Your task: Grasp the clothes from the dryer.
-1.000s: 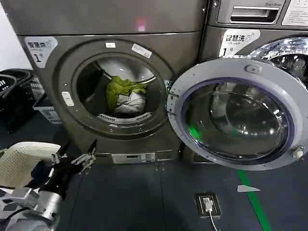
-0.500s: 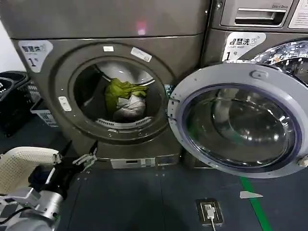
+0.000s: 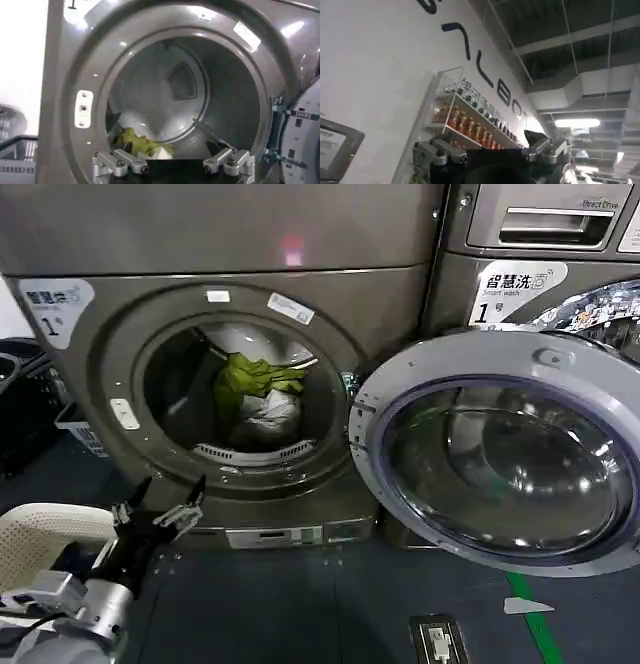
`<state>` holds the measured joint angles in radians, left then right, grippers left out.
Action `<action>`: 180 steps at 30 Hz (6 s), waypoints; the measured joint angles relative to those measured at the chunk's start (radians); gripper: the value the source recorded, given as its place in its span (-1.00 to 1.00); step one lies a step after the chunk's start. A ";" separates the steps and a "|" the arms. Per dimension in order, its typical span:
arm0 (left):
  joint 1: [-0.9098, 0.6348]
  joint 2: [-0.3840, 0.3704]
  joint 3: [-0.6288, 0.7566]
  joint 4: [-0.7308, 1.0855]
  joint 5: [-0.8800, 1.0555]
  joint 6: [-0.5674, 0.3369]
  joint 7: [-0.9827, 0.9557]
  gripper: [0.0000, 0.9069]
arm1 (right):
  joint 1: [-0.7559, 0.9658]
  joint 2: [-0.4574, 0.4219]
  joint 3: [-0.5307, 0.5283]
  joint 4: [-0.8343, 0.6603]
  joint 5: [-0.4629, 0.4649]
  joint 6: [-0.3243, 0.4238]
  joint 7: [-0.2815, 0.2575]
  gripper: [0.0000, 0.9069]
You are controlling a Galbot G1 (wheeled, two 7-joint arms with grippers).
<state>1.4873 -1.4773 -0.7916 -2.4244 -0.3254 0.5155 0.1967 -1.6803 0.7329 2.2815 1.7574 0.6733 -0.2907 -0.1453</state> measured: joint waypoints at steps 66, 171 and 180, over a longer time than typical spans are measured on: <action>-0.069 0.029 0.048 0.055 -0.017 -0.021 0.002 1.00 | -0.024 0.030 0.014 0.018 0.004 0.019 0.003 1.00; -1.572 0.023 1.125 2.131 1.011 -0.502 0.619 -0.07 | -0.101 0.012 0.132 -0.003 -0.022 0.009 -0.026 1.00; -1.573 0.014 1.130 2.136 1.013 -0.500 0.614 -1.00 | -0.096 0.017 0.129 -0.005 -0.027 0.012 -0.027 1.00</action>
<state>-0.0860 -1.4636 0.3384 -0.2881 0.6872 0.0152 0.8109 -1.7759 0.7503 2.4100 1.7522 0.6464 -0.2791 -0.1726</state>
